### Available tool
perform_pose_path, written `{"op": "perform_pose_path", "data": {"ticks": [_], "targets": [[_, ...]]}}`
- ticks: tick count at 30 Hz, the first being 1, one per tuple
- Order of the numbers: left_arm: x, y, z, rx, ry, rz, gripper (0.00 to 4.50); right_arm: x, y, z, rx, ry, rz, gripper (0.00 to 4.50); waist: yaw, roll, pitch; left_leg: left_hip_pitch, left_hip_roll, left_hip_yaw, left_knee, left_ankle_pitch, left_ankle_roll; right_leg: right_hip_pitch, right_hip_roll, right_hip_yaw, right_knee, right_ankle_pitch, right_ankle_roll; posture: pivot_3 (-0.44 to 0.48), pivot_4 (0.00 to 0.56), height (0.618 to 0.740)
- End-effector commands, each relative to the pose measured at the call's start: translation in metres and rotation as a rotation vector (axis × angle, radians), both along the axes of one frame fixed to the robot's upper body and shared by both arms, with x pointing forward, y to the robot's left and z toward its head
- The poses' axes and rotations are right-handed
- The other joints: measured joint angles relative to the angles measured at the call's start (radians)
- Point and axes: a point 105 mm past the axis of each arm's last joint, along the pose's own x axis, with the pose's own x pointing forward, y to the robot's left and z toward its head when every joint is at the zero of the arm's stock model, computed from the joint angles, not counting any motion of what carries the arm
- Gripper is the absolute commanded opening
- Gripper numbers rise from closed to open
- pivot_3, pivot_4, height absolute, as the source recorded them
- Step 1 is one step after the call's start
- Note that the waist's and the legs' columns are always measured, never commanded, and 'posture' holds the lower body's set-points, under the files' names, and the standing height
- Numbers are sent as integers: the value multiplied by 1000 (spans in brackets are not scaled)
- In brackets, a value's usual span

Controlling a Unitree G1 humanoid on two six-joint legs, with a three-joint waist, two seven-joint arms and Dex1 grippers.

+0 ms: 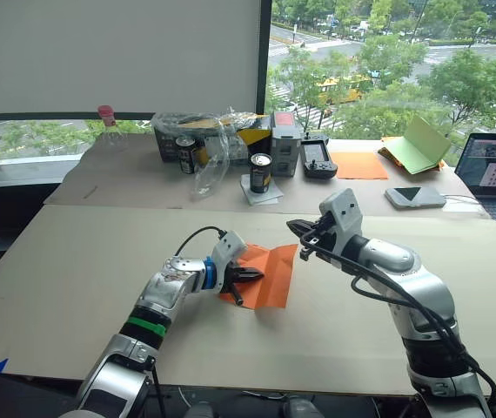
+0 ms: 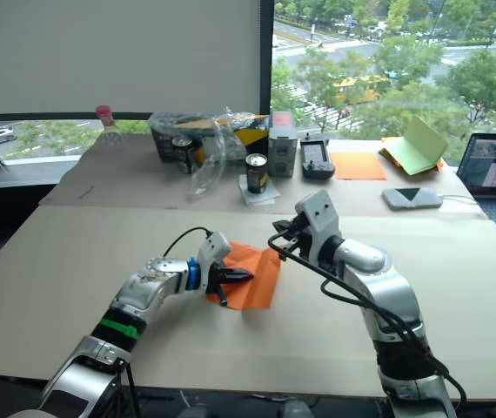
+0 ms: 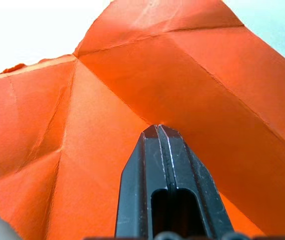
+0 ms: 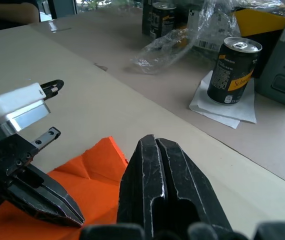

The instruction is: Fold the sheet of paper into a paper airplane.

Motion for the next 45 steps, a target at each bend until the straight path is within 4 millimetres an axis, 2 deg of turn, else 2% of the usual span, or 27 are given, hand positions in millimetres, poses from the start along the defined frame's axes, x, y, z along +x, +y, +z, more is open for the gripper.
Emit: {"op": "perform_pose_path", "data": {"ticks": [1,3,5,6,9,12,14,15,18,21,25,31,35,40,43,45], "targets": [[-29,-13,-42,98,120,-71,0,-8,18,11,23,-15,50,58,1,0,0,0,0,0,0,0,0,1,0,0,0,0,0,0,150,732],[-33,-15,-44,101,123,-73,0,-9,20,-1,23,60,35,58,5,0,0,0,-1,0,0,0,0,1,-1,0,-1,0,0,0,150,732],[-32,-14,-45,109,118,-59,0,-5,7,-26,-55,127,-47,58,15,0,0,0,-1,-1,0,0,1,1,-1,0,-1,0,0,0,150,732],[-31,-13,-45,108,118,-49,0,2,-6,-32,-44,140,-138,58,18,0,-1,0,-2,-1,0,0,1,1,-1,0,-1,0,0,0,150,732],[-29,-8,-43,95,119,-23,0,10,-38,-42,-20,165,-326,58,18,0,-1,0,-2,-1,0,0,1,2,-1,0,-2,0,0,0,150,732],[-26,-2,-41,81,125,4,0,8,-47,-46,109,238,-370,58,13,0,-1,1,-2,-1,0,0,1,2,-1,0,-1,0,0,0,150,732],[-25,2,-42,91,122,13,0,2,-48,-54,155,299,-356,642,9,0,-1,2,-1,-1,0,0,1,2,-1,0,-1,0,0,0,150,732],[-25,3,-43,95,122,15,0,0,-50,-59,153,319,-359,777,7,0,-1,3,-1,-1,-1,0,1,3,-1,0,-1,0,0,0,150,732],[-27,-2,-44,86,127,12,0,-1,-50,-75,122,364,-381,1921,1,1,-1,4,-1,-1,-1,0,1,4,0,1,-1,-1,2,0,150,732],[-28,-7,-44,78,126,12,0,3,-44,-80,96,370,-366,2957,-3,1,-2,4,-1,-1,-1,0,1,4,-1,1,-1,-4,7,0,150,732],[-29,-11,-43,70,129,12,0,10,-43,-85,45,357,-363,2957,-1,1,-2,6,-2,-1,-1,0,1,7,-1,1,-1,-5,8,0,150,732],[-32,-9,-45,67,135,28,0,21,-32,-80,2,333,-310,2957,1,1,-2,6,-2,-1,-1,0,1,7,-1,1,-1,-5,8,0,150,732],[-31,-8,-45,64,133,40,0,21,-24,-90,-58,362,-264,2957,1,1,-2,6,-2,-1,-1,0,1,7,-1,1,-1,-5,8,0,150,732],[-30,-8,-45,63,130,50,0,18,-28,-105,-98,402,-271,2957,-1,1,-2,9,-2,-1,-1,0,1,10,-1,1,-1,-5,9,0,150,732],[-30,-7,-45,62,129,56,0,19,-28,-108,-81,412,-274,2218,-4,1,-2,13,-2,-1,-1,-1,1,14,-1,1,-3,-6,10,0,150,732],[-30,-7,-45,62,130,57,0,20,-27,-106,-71,404,-270,1475,-6,1,-2,13,-2,-1,-1,-1,1,16,-1,1,-4,-7,10,0,150,732]]}}
